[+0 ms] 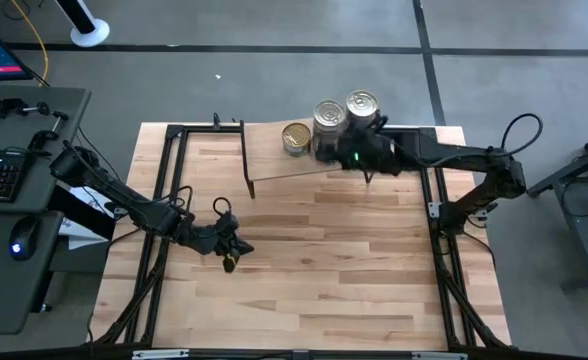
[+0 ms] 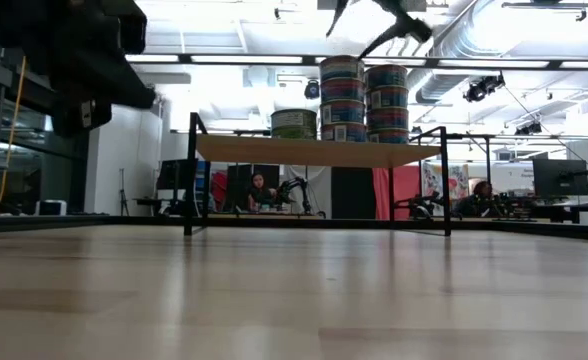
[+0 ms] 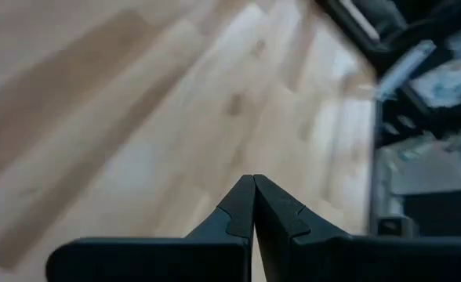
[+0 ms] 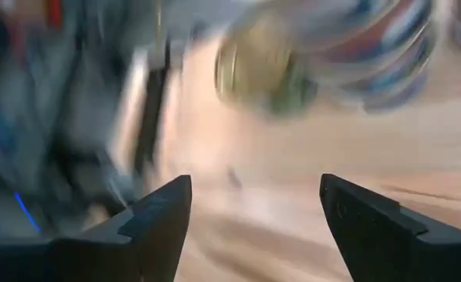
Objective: Stack canned seafood by type on shelf
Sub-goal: Return to Home Position
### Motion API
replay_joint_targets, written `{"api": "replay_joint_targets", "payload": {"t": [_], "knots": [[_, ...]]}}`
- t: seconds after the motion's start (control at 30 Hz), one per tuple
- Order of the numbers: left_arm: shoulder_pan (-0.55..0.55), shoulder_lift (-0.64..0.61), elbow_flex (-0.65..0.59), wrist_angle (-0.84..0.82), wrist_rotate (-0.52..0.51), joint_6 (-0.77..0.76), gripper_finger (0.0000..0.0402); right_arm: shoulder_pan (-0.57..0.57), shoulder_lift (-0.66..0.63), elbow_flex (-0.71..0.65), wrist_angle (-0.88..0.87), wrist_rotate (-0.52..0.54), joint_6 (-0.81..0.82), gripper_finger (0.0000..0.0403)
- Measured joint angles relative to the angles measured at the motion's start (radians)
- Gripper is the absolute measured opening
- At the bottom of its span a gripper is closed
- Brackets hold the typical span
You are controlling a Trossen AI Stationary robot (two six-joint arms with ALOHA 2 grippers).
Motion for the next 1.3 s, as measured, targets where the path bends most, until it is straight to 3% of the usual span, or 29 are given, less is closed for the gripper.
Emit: {"api": "replay_joint_targets", "payload": {"t": [0.1, 0.23, 0.37, 0.5, 0.7, 1.0, 1.1, 1.3], "knots": [[-0.015, -0.005, 0.000, 0.081, 0.039, 0.012, 0.0000, 0.110, -0.012, 0.000, -0.116, -0.037, -0.207, 0.0272], [-0.017, -0.035, 0.008, 0.258, 0.084, 0.107, 0.0000, 0.247, -0.010, 0.000, -0.335, -0.025, -0.323, 0.0272], [0.010, -0.094, 0.029, 0.360, 0.095, 0.240, 0.0000, 0.331, -0.005, 0.000, -0.456, -0.052, -0.258, 0.0272], [0.060, -0.183, 0.064, 0.358, 0.095, 0.333, 0.0000, 0.379, -0.005, -0.001, -0.415, -0.036, -0.175, 0.0272], [0.206, -0.318, 0.099, 0.326, 0.154, 0.553, 0.0000, 0.416, -0.005, -0.001, -0.371, -0.036, -0.274, 0.0272], [0.505, -0.473, 0.098, 0.020, 0.334, 0.778, 0.0000, 0.407, -0.005, -0.001, -0.374, -0.067, -0.234, 0.0272], [0.549, -0.548, 0.034, 0.077, 0.403, 0.768, 0.0000, 0.406, -0.005, -0.001, -0.363, -0.067, -0.232, 0.0272], [0.489, -0.654, -0.283, 0.467, 0.416, 0.592, 0.0000, 0.407, -0.005, -0.001, -0.337, -0.016, -0.207, 0.0271]]}}
